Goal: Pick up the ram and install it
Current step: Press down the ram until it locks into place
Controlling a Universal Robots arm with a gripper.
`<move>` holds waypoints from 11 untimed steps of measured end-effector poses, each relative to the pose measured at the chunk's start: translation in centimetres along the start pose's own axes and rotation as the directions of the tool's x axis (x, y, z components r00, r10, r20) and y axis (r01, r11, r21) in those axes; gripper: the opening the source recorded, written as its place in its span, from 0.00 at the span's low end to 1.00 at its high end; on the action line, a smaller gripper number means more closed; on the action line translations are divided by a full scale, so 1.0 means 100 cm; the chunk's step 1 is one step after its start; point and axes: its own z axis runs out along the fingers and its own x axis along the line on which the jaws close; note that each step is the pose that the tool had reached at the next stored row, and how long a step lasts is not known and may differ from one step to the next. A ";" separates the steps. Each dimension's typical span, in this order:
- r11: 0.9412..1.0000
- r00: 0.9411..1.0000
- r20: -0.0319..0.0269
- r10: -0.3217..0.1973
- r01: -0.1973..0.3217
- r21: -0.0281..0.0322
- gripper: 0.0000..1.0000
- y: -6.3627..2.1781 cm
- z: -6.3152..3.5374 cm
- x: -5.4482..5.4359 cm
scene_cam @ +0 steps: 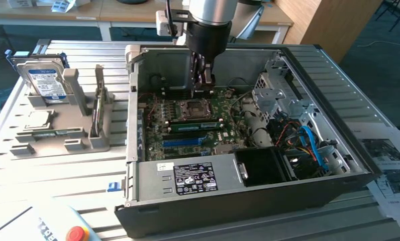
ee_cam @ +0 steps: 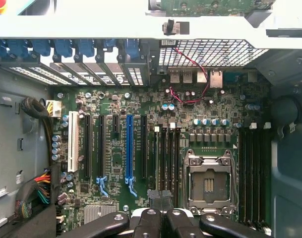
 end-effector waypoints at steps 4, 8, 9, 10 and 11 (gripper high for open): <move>1.000 1.000 0.000 0.000 0.000 0.000 0.10 0.0000 0.0000 0.000; 0.999 0.999 0.001 0.039 -0.039 -0.001 0.10 0.0000 0.0000 0.000; 0.998 0.998 0.002 0.056 -0.056 -0.001 0.10 0.0001 0.0000 0.000; 0.997 0.997 0.002 0.076 -0.076 -0.001 0.10 0.0000 0.0000 0.000; 0.996 0.996 0.003 0.094 -0.094 -0.002 0.10 0.0000 0.0000 0.000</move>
